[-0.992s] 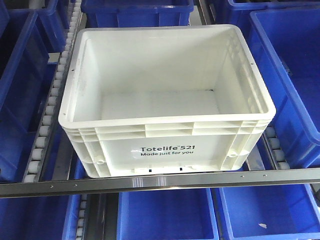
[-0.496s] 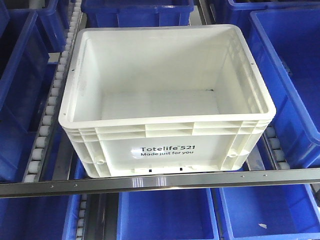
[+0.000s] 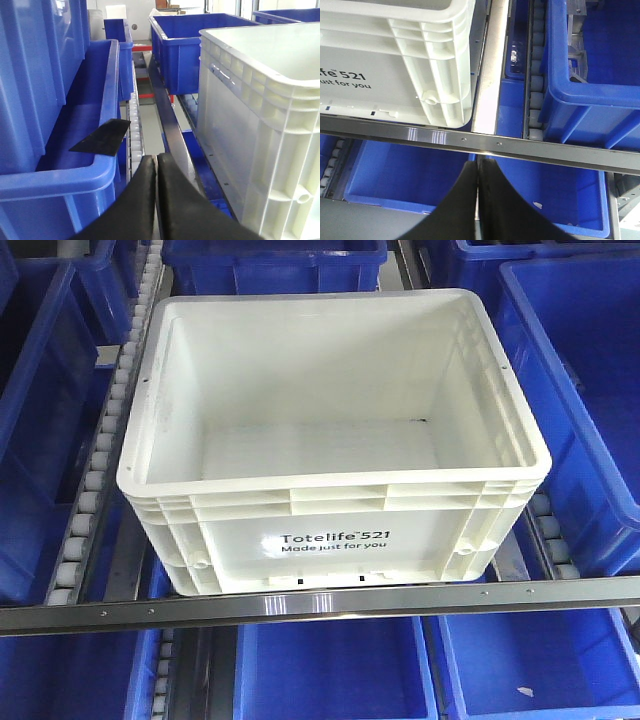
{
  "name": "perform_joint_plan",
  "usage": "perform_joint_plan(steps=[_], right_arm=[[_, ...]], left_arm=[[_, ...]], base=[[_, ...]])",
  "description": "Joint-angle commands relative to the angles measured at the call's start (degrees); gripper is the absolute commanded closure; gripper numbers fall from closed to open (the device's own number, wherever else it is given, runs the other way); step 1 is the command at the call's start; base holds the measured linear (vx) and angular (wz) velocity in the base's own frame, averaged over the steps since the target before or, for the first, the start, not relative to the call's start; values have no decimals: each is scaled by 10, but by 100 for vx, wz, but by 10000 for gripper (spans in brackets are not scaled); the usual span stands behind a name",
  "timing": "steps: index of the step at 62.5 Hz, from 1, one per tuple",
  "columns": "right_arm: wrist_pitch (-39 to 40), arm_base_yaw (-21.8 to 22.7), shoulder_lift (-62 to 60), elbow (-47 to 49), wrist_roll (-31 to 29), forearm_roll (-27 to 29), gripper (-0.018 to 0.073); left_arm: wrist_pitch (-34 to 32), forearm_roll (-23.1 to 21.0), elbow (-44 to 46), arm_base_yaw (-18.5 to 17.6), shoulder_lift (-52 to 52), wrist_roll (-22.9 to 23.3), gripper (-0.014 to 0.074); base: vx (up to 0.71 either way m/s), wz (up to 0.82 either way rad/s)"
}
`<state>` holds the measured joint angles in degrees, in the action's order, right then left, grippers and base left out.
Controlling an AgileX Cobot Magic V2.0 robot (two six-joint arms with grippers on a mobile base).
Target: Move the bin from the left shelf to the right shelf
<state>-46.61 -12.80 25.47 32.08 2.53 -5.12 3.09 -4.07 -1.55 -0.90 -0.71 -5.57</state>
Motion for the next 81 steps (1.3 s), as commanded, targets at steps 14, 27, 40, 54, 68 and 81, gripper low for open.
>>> perform_joint_plan(steps=[14,27,40,54,68,81], right_arm=[[33,3,3,14,-4,-3,568],[33,3,3,14,-4,-3,568],[33,3,3,14,-4,-4,568],[33,3,3,14,-4,-3,568],[33,3,3,14,-4,-3,568],[33,3,3,14,-4,-4,568]], left_arm=[[-50,52,12,1,-6,65,604],[-50,68,12,1,-6,83,604],[-50,68,12,1,-6,83,604],[-50,68,12,36,-6,83,603],[-50,68,12,64,-6,83,603],[-50,68,13,63,-6,83,603]], base=[[0,0],[0,0],[0,0],[0,0],[0,0],[0,0]])
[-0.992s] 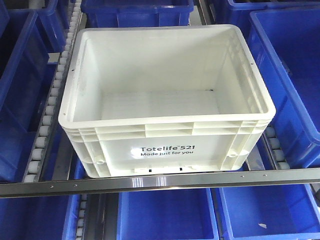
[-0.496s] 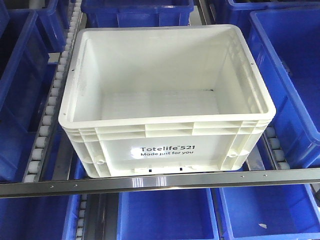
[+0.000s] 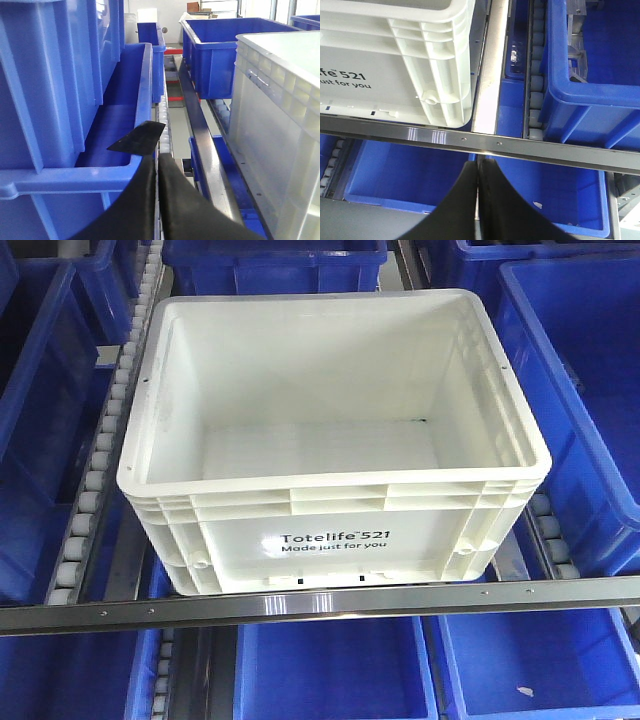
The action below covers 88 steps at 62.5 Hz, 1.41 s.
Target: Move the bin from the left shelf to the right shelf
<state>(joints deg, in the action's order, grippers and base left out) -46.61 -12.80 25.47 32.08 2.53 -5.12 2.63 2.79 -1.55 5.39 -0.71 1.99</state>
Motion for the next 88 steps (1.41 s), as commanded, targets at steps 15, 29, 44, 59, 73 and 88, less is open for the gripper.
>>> perform_joint_plan(steps=[15,29,44,59,73,88], right_arm=[[33,3,3,14,-4,-4,568],[33,3,3,14,-4,-4,568],[33,3,-2,13,-4,-3,568],[204,78,-120,-97,-15,-18,568],[466,172,-254,-297,-3,-16,568],[510,175,-269,-343,2,-17,568]], left_arm=[[-46,-1,13,0,-6,7,603],[-46,-1,13,0,-6,7,603],[-46,-1,13,0,-6,7,603],[-46,-1,13,0,-6,7,603],[-46,-1,13,0,-6,7,603],[-46,-1,13,0,-6,7,603]], base=[[0,0],[0,0],[0,0],[0,0],[0,0],[0,0]])
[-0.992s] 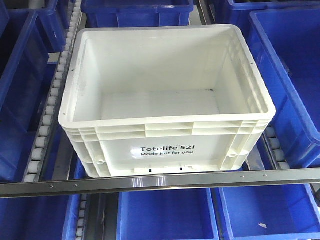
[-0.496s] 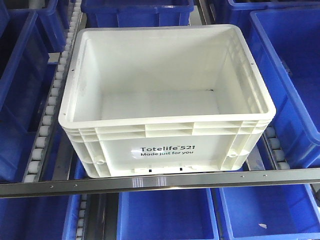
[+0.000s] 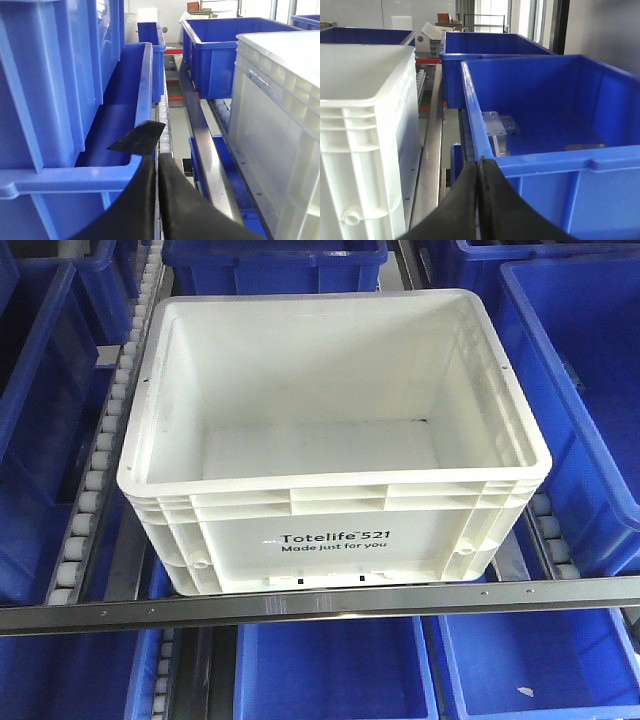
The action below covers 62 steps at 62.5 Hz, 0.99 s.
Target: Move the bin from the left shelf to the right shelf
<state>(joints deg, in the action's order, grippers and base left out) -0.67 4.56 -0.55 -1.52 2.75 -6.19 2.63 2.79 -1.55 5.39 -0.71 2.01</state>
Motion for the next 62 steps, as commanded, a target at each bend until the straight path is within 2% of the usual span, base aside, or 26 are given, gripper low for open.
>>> perform_joint_plan(steps=[1,28,36,40,46,55,62], right_arm=[[51,2,-9,-7,0,-6,568],[53,2,-9,-7,-10,-2,568],[53,2,-9,-7,-73,66,568],[53,2,-9,-7,-88,80,568],[53,2,-9,-7,-88,74,568],[53,2,-9,-7,-61,34,568],[53,-8,-9,-7,-64,36,568]], left_arm=[[-46,-1,13,0,-6,7,603],[-46,-1,13,0,-6,7,603],[-46,-1,13,0,-6,7,603],[-46,-1,13,0,-6,7,603],[-46,-1,13,0,-6,7,603],[-46,-1,13,0,-6,7,603],[-46,-1,13,0,-6,7,603]], base=[[0,0],[0,0],[0,0],[0,0],[0,0],[0,0],[0,0]])
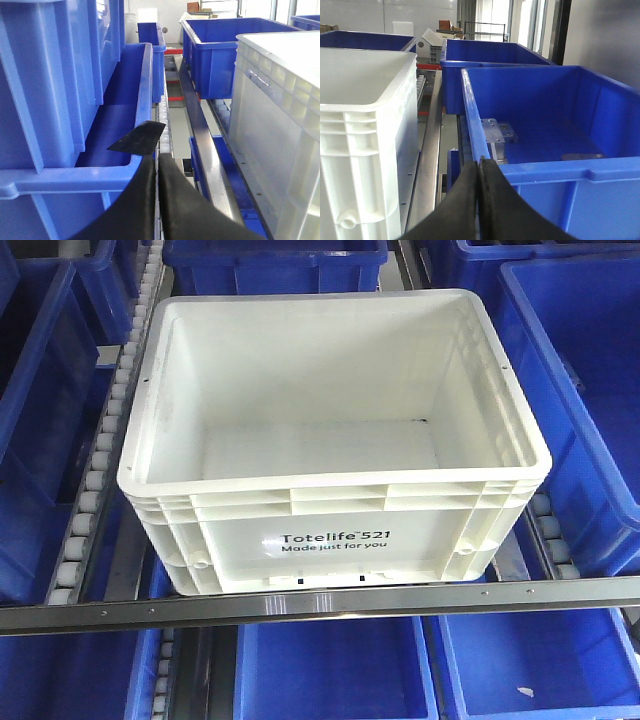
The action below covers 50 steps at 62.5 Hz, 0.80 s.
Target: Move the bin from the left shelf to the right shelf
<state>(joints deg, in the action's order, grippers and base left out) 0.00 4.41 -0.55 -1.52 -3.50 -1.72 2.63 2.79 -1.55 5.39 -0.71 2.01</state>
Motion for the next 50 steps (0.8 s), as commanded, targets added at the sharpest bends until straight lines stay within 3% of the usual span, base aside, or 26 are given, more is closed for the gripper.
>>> perform_joint_plan(steps=[1,10,50], right_arm=[[45,-12,-9,-7,-4,-8,568],[43,-50,-9,-7,-22,-8,568],[43,-48,-9,-7,-20,24,568]], left_arm=[[-46,-1,13,0,-6,7,603],[-46,-1,13,0,-6,7,603],[-46,-1,13,0,-6,7,603]], base=[[0,0],[0,0],[0,0]])
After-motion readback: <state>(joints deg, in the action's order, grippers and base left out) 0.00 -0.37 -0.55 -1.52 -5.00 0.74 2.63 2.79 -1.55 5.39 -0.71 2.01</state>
